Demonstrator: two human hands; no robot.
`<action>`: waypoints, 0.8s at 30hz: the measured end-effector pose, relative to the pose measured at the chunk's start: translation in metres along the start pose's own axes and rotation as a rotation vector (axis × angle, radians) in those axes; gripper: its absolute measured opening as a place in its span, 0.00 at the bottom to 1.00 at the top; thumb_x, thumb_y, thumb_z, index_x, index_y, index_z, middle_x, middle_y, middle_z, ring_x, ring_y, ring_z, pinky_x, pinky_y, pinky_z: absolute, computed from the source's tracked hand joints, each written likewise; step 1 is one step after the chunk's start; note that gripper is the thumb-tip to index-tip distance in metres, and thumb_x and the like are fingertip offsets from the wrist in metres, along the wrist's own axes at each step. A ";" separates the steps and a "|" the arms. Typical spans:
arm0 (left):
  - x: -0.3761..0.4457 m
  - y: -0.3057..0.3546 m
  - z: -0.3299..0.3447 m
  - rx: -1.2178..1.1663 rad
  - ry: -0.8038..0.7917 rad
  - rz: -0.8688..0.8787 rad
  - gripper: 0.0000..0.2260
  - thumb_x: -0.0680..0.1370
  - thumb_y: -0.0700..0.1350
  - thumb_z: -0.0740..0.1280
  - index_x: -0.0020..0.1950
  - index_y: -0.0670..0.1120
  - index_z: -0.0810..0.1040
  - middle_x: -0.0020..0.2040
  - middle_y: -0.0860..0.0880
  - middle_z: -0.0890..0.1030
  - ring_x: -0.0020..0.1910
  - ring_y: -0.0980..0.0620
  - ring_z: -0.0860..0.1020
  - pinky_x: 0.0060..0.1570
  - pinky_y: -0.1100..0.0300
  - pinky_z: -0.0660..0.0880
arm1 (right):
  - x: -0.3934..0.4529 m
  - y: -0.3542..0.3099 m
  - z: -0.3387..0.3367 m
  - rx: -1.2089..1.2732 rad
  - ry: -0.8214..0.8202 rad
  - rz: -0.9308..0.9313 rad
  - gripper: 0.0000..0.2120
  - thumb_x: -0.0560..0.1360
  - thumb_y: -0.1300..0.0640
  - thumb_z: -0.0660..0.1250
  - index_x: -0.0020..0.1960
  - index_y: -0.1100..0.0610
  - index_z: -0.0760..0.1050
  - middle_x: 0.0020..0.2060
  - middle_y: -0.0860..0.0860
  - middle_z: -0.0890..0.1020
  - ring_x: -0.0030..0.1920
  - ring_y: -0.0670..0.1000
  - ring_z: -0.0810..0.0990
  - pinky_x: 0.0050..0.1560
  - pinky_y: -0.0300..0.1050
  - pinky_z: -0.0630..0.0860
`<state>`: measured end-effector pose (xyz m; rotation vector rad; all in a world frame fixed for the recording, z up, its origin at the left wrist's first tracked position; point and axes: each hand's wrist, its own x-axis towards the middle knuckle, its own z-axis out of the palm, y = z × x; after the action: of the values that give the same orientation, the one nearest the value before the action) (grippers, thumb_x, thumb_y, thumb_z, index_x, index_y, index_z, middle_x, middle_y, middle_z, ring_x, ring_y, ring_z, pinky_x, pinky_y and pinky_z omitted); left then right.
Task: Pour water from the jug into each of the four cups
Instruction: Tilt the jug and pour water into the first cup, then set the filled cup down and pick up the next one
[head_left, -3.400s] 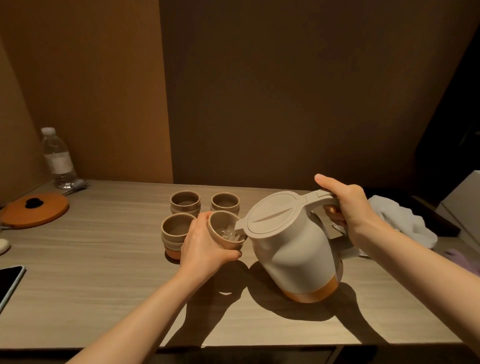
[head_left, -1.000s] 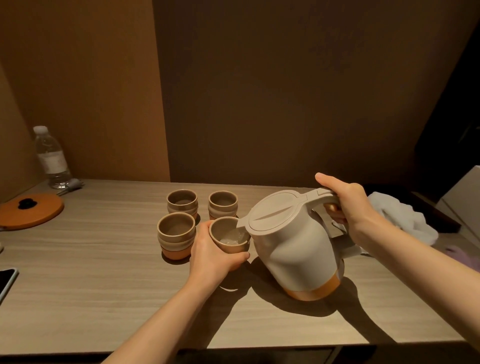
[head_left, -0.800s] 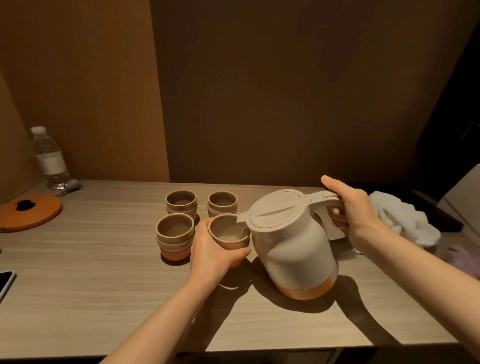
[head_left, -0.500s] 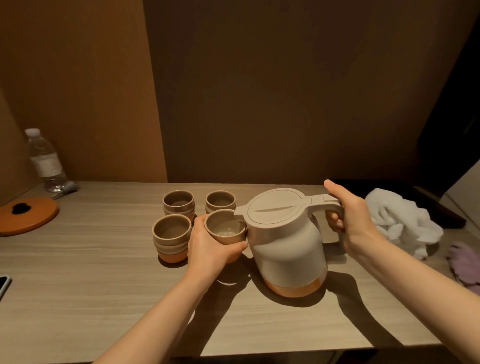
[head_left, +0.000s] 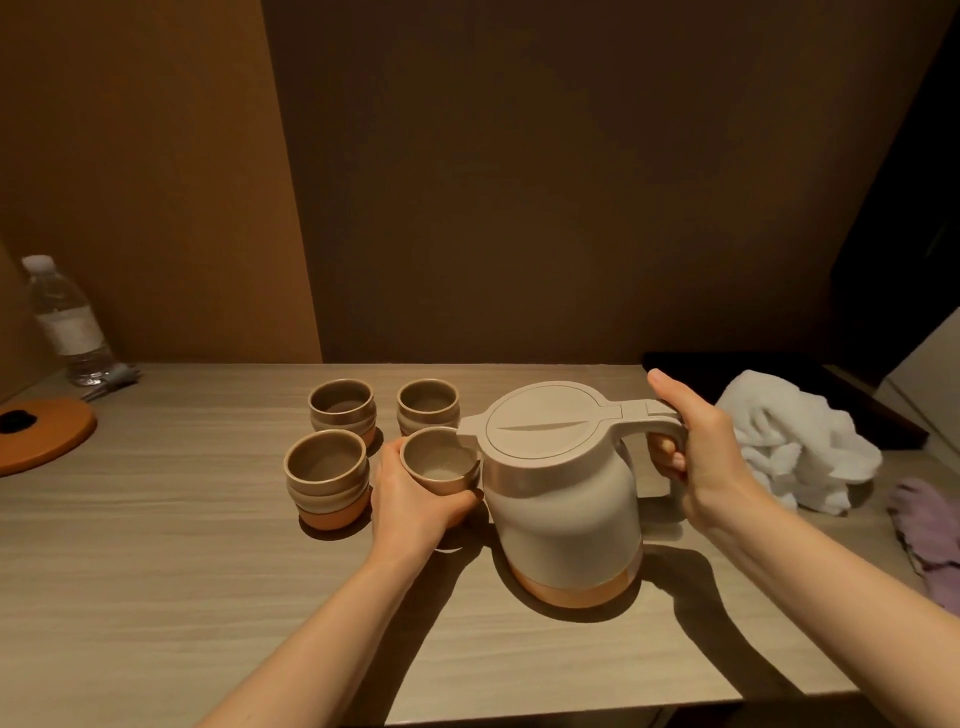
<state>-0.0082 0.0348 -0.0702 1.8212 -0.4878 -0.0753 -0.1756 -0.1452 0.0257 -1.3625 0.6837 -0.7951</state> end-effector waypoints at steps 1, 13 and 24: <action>0.000 -0.002 0.002 -0.002 0.002 0.002 0.40 0.56 0.46 0.82 0.63 0.53 0.66 0.58 0.52 0.75 0.59 0.50 0.74 0.56 0.53 0.75 | 0.000 0.000 -0.001 -0.001 0.005 0.002 0.26 0.75 0.43 0.66 0.22 0.52 0.70 0.18 0.48 0.66 0.19 0.45 0.63 0.25 0.39 0.60; 0.009 -0.019 0.008 0.036 0.054 0.011 0.43 0.54 0.50 0.83 0.64 0.52 0.65 0.60 0.51 0.74 0.60 0.50 0.73 0.60 0.49 0.74 | 0.003 0.005 -0.008 -0.018 0.020 0.011 0.27 0.76 0.44 0.64 0.21 0.52 0.70 0.18 0.48 0.65 0.20 0.46 0.62 0.24 0.39 0.60; 0.021 -0.025 -0.008 -0.005 -0.110 -0.013 0.43 0.55 0.51 0.83 0.64 0.56 0.65 0.57 0.58 0.74 0.58 0.55 0.73 0.55 0.58 0.73 | 0.001 0.009 -0.013 0.007 0.022 0.010 0.27 0.77 0.45 0.64 0.20 0.52 0.71 0.17 0.48 0.66 0.19 0.44 0.63 0.20 0.35 0.60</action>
<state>0.0209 0.0402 -0.0866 1.8220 -0.5532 -0.1863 -0.1842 -0.1534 0.0150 -1.3450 0.7035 -0.8053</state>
